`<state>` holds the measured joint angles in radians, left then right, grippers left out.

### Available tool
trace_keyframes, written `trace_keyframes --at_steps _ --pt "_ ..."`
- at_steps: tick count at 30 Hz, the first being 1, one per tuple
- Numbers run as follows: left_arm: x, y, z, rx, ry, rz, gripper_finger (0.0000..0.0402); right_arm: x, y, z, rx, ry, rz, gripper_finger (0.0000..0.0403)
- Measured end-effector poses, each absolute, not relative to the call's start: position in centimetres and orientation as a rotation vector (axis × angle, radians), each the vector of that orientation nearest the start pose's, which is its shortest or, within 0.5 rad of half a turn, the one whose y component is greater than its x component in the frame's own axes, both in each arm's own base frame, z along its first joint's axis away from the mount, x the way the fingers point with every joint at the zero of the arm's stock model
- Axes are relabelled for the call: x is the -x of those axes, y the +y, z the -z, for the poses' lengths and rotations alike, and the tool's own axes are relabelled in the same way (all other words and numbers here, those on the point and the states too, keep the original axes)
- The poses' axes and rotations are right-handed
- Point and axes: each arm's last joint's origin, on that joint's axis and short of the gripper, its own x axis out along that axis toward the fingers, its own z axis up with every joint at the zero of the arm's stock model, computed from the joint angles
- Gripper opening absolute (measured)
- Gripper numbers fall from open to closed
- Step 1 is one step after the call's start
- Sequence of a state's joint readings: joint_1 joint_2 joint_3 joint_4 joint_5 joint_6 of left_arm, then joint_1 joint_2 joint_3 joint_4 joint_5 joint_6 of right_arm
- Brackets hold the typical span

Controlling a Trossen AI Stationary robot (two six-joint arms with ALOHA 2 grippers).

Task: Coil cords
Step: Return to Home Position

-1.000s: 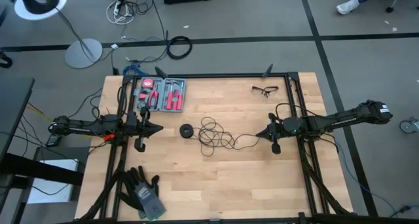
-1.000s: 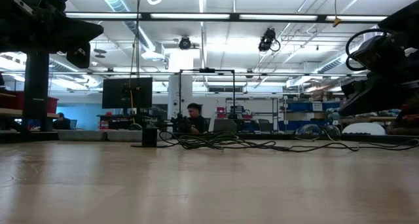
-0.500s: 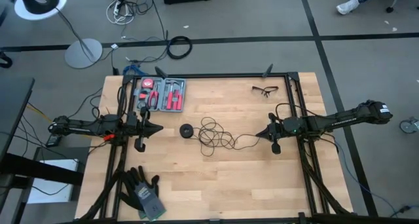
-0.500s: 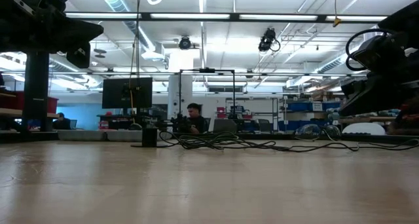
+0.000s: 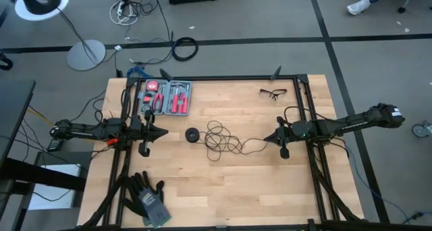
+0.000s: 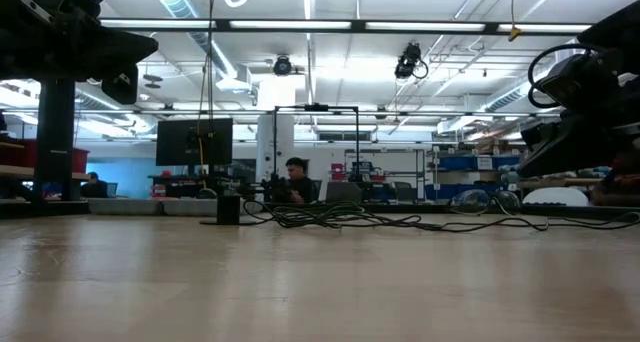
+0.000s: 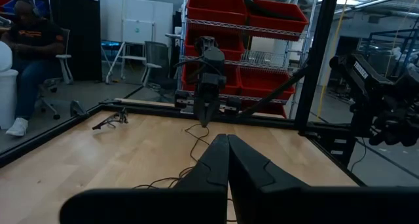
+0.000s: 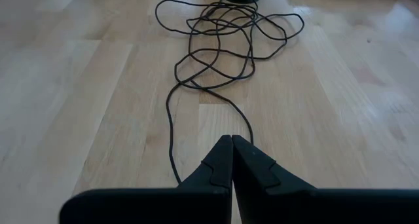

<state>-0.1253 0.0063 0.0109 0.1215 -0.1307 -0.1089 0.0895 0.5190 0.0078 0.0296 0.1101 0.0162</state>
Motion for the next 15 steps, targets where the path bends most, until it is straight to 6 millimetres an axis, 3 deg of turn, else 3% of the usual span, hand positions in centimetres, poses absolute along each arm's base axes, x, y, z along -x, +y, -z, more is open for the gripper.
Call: trace_keyframes --at_steps 15 --pt "-9.61 -0.83 -17.84 0.125 -0.125 0.001 0.0008 -11.91 0.75 -12.22 0.032 0.479 0.024 0.0005"
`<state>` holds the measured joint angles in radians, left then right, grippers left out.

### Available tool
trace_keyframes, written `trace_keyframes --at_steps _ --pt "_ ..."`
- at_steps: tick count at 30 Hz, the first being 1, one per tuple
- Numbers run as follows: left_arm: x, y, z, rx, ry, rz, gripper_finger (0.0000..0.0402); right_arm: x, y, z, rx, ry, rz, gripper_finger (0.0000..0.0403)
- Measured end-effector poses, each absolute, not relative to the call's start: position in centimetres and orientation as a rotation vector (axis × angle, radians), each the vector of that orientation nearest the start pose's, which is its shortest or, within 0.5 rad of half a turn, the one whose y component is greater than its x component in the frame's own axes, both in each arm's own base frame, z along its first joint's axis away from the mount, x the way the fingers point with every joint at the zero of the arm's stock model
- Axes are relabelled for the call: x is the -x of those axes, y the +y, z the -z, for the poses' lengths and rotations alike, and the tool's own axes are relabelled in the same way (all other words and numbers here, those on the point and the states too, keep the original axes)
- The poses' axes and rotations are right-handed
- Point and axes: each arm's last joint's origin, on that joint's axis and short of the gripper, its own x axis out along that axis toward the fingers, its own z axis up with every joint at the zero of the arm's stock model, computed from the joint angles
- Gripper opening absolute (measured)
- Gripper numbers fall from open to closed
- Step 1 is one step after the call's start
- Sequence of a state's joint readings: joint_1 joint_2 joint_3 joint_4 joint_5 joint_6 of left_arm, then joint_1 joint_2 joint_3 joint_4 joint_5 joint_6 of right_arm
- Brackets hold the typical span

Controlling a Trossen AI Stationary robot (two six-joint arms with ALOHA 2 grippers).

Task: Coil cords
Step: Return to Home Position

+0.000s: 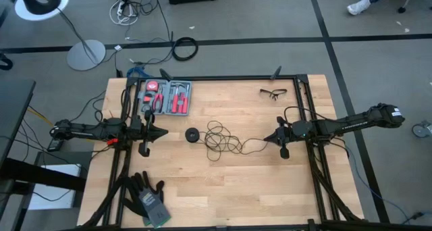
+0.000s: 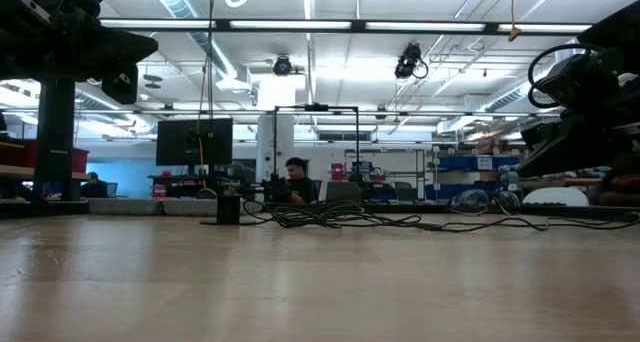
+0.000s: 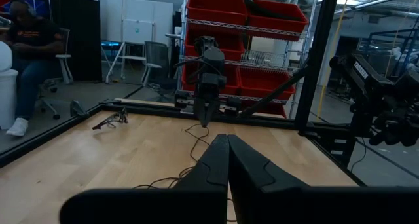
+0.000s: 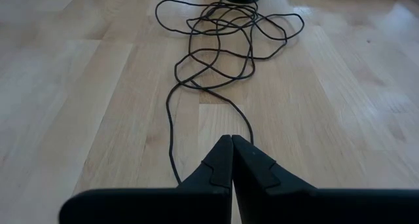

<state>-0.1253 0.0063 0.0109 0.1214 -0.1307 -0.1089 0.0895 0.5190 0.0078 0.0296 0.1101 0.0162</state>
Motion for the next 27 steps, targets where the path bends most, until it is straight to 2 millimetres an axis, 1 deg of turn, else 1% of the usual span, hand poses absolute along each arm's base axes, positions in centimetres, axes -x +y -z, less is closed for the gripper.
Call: trace_keyframes --at_steps 7,27 --pt "-9.61 -0.83 -17.84 0.125 -0.125 0.001 0.0008 -11.91 0.75 -12.22 0.032 0.479 0.024 0.0011" --pt "-9.61 -0.83 -17.84 0.125 -0.125 0.001 0.0008 -11.91 0.75 -12.21 0.032 0.479 0.024 0.0011"
